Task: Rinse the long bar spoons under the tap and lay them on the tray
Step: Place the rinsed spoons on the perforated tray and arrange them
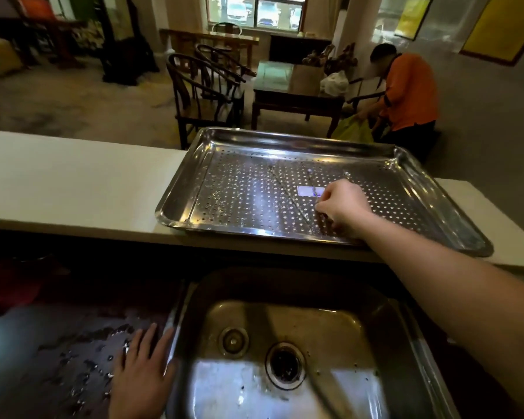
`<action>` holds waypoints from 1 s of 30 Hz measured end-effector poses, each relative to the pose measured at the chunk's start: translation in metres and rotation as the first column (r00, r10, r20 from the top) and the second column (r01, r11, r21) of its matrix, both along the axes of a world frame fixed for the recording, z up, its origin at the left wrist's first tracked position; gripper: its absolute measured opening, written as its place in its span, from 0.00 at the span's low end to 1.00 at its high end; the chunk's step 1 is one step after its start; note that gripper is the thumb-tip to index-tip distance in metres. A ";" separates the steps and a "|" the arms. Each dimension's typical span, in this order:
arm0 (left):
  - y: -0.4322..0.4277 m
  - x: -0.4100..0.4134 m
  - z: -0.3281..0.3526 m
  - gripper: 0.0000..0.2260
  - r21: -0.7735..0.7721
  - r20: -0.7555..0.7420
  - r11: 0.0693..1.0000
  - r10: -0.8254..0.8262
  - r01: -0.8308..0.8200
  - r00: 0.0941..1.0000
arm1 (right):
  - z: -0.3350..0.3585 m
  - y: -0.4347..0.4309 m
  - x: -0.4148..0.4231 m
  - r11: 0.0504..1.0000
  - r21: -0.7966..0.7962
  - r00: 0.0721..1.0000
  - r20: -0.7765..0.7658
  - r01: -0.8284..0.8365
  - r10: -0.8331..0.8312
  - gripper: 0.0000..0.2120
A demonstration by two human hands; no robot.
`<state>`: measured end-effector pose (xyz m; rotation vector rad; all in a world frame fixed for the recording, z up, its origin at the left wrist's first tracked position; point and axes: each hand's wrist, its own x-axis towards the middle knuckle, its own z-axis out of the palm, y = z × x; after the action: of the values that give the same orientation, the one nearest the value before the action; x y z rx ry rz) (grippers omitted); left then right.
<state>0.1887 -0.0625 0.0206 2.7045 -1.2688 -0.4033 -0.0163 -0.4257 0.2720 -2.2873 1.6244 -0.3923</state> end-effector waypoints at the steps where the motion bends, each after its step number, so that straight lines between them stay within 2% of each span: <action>1: 0.003 0.000 -0.002 0.27 0.003 0.030 1.000 -0.014 0.014 0.999 | 0.000 0.001 -0.001 1.000 0.007 1.000 0.001 -0.007 0.007 0.02; 4: 0.008 0.000 -0.006 0.28 -0.022 0.079 1.000 -0.021 0.022 0.997 | 0.001 0.002 -0.005 1.000 -0.001 1.000 -0.008 -0.007 0.007 0.04; 10: 0.010 -0.002 -0.007 0.31 -0.038 0.060 0.999 -0.033 0.035 0.998 | 0.009 0.013 -0.008 1.000 0.026 1.000 -0.007 -0.009 0.009 0.05; 15: 0.001 -0.003 0.008 0.34 0.029 -0.051 0.999 -0.027 0.029 0.998 | 0.024 0.032 -0.011 1.000 0.002 0.999 0.029 -0.031 0.031 0.05; 16: -0.003 -0.001 0.019 0.34 0.005 -0.071 0.999 -0.031 0.032 0.997 | 0.027 0.035 -0.013 0.999 -0.018 0.999 0.034 -0.034 0.035 0.05; 18: -0.009 -0.001 0.046 0.35 -0.156 -0.068 0.986 -0.073 0.062 0.995 | 0.033 0.044 -0.017 0.998 -0.043 0.998 0.032 -0.047 0.048 0.06; 21: -0.021 -0.012 0.095 0.31 -0.446 0.067 0.884 -0.123 0.140 0.990 | 0.038 0.058 -0.020 0.995 -0.086 0.999 -0.003 -0.047 0.047 0.07; 24: -0.047 -0.025 0.148 0.27 -0.622 0.240 0.738 -0.140 0.263 0.961 | 0.039 0.074 -0.029 0.991 -0.135 1.000 0.023 -0.012 0.015 0.08; 27: -0.078 -0.035 0.194 0.25 -0.678 0.383 0.626 -0.147 0.386 0.912 | 0.038 0.089 -0.043 0.986 -0.168 0.997 0.074 0.001 0.012 0.08; 28: -0.088 -0.038 0.207 0.24 -0.664 0.417 0.620 -0.159 0.419 0.895 | 0.037 0.092 -0.047 0.984 -0.175 0.996 0.091 -0.001 0.017 0.08; 30: -0.111 -0.043 0.228 0.24 -0.586 0.448 0.675 -0.191 0.449 0.873 | 0.036 0.095 -0.053 0.984 -0.177 0.992 0.127 -0.006 0.029 0.09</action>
<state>0.1458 -0.1738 0.2485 1.9538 -1.5967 0.4821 -0.0691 -0.3303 0.3077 -2.3455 1.5612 -0.6907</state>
